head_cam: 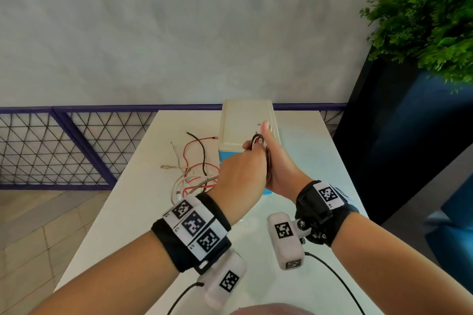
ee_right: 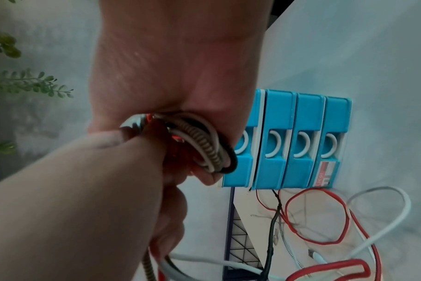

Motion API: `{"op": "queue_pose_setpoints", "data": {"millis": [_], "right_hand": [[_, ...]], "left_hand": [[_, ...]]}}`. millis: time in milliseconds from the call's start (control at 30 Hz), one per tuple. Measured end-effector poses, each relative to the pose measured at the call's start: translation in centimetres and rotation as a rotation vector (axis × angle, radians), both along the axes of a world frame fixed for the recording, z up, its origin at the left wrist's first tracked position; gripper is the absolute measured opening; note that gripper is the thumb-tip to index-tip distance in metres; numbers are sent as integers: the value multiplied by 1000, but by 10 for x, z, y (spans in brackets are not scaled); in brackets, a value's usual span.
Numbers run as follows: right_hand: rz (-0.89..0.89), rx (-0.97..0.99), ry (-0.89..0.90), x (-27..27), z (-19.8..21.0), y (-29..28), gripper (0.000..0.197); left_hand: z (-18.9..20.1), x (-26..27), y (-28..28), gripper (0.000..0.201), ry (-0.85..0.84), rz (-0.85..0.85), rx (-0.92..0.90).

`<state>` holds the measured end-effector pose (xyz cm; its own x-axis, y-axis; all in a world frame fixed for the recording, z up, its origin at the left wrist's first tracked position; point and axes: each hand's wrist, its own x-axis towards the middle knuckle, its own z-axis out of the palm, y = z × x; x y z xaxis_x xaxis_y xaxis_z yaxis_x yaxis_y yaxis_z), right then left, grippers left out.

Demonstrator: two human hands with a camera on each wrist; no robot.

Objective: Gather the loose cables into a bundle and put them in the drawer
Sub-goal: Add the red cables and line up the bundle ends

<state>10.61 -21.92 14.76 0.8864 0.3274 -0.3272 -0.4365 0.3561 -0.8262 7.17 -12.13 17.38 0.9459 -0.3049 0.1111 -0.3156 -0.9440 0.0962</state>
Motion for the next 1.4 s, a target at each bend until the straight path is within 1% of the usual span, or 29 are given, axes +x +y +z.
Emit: {"op": "queue_pose_setpoints", "data": {"millis": [67,100,133,167,200,267,300,333,400,433,467,533,600,633,733,800,833,933,1033,1100,1200,1267,1333,1400], "right_hand": [[43,-63,-14,-1,1,-2,37],[47,-93,-13,0,0,-2,32],[42,-122,-11,1,-2,-2,31],[27,-154,-9,3,-3,-1,31],[9,-180,-11,5,-4,0,32],[-44,-196,-28,8,-4,0,30],[-77,-172,-40,11,-3,-1,29],[-110,-126,-54,14,-2,-2,29],[-169,-28,-67,20,1,-5,31],[-194,11,-63,23,4,-6,32],[-217,54,-56,25,7,-6,34],[-240,178,-29,26,12,-4,39],[-235,277,-13,22,17,2,42],[-231,307,-7,20,18,5,43],[-241,375,28,13,19,11,46],[-241,385,32,11,22,11,45],[-235,378,25,11,24,10,44],[-229,361,-7,14,27,2,45],[-246,373,-2,19,29,-10,46],[-266,389,12,22,29,-16,45],[-284,402,31,24,27,-22,45],[-292,397,28,23,26,-23,45],[-298,352,23,23,25,-24,44],[-306,242,-4,21,24,-26,41]], "left_hand": [[1,-1,-1,26,19,-42,24],[0,-2,6,24,54,-63,39],[-5,2,1,23,97,-74,18],[-7,5,1,24,145,-51,46],[-6,6,-3,27,212,5,57],[-7,6,-10,39,298,109,5],[-9,13,-7,31,391,112,-125],[-7,19,1,23,466,52,-267],[-1,13,18,39,585,-44,-440],[-1,10,29,46,655,-64,-488],[-5,12,26,50,731,-88,-547],[-15,8,29,52,835,-103,-597],[-25,5,29,48,862,-106,-631],[-27,3,29,45,847,-124,-642],[-33,-2,26,36,701,-173,-650],[-38,-2,24,33,674,-198,-715],[-40,-2,25,33,704,-206,-770],[-46,0,34,39,883,-200,-955],[-52,4,53,48,1037,-169,-1030],[-55,7,65,51,1105,-173,-1060],[-54,10,75,54,1169,-208,-1090],[-50,11,74,51,1199,-173,-1114],[-47,12,73,39,1197,-160,-1142],[-46,13,74,31,1138,-162,-1112]]}}
